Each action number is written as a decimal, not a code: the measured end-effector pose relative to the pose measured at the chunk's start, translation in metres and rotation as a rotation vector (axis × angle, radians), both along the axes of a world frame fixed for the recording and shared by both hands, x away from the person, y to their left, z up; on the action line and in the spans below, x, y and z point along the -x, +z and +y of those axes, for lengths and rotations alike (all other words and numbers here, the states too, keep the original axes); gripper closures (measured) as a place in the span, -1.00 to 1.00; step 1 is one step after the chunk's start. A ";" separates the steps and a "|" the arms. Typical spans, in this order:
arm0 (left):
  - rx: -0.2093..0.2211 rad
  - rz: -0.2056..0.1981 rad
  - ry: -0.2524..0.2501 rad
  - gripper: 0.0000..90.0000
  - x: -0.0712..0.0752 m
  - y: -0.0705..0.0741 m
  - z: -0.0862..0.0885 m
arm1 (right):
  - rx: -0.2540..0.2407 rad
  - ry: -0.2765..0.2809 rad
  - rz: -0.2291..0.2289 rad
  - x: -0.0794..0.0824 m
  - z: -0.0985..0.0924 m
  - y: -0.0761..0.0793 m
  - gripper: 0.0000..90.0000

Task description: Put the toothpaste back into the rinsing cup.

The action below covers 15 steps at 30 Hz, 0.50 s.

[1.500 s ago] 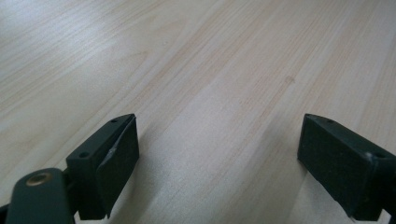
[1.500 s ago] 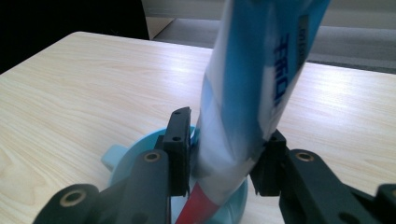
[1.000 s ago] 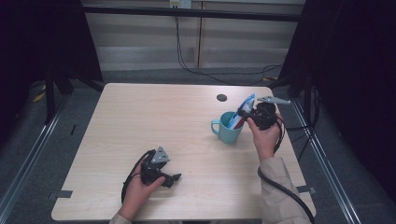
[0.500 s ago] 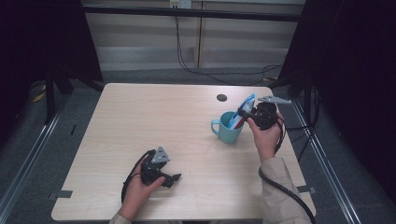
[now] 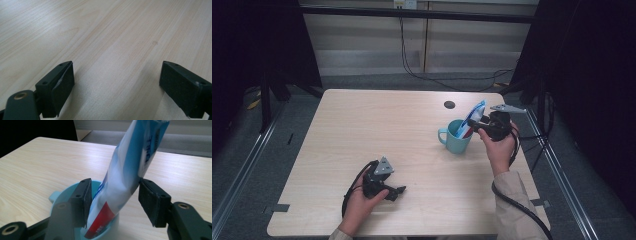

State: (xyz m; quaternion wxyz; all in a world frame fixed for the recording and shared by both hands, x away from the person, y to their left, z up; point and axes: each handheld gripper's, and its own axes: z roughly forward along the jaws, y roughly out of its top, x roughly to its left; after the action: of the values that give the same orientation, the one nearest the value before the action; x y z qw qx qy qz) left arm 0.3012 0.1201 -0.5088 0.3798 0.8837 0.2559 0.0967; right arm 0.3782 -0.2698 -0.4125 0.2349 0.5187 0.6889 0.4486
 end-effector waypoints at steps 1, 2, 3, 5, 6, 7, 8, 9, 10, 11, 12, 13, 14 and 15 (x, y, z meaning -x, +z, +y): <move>0.001 0.000 0.001 -0.73 0.000 0.000 0.000 | 0.008 0.000 -0.003 0.001 0.000 0.001 -0.03; 0.000 0.000 0.000 -0.73 0.000 0.000 0.000 | 0.010 0.004 -0.003 0.001 -0.001 0.001 -0.06; 0.000 0.000 0.000 -0.73 0.000 0.000 0.000 | 0.012 0.009 0.000 0.001 -0.002 0.001 -0.10; 0.001 0.000 0.001 -0.73 0.000 0.000 0.000 | 0.010 0.013 0.004 0.002 -0.004 0.003 -0.13; 0.001 0.000 0.001 -0.73 0.000 0.000 0.000 | 0.010 0.013 0.003 0.003 -0.005 0.003 -0.14; 0.000 0.000 0.000 -0.73 0.000 0.000 0.000 | 0.008 0.015 0.002 0.004 -0.006 0.004 -0.15; 0.000 0.000 0.000 -0.73 0.000 0.000 0.000 | 0.005 0.018 0.005 0.004 -0.007 0.004 -0.15; 0.000 0.001 0.000 -0.73 0.000 0.000 0.000 | 0.014 0.011 0.009 0.005 -0.008 0.004 -0.18; 0.000 0.001 0.000 -0.73 0.000 0.000 0.000 | 0.016 0.011 0.006 0.005 -0.009 0.004 -0.18; 0.001 0.000 0.000 -0.73 0.000 0.000 0.000 | 0.012 0.013 0.005 0.006 -0.009 0.004 -0.20; 0.001 0.001 0.001 -0.73 0.000 0.000 0.000 | 0.014 0.011 0.006 0.006 -0.010 0.004 -0.22; 0.001 0.001 0.001 -0.73 0.000 0.000 0.000 | 0.015 0.014 0.007 0.007 -0.011 0.004 -0.22; 0.001 0.001 0.001 -0.73 0.000 0.000 0.000 | 0.014 0.020 0.012 0.007 -0.011 0.004 -0.24; 0.001 0.001 0.000 -0.73 0.000 0.000 0.000 | 0.023 0.025 0.018 0.007 -0.011 0.004 -0.28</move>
State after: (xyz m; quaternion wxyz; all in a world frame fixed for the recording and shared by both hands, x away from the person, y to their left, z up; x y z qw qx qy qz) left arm 0.3012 0.1200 -0.5088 0.3800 0.8836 0.2563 0.0962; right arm 0.3708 -0.2807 -0.4088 0.2292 0.5112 0.7026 0.4387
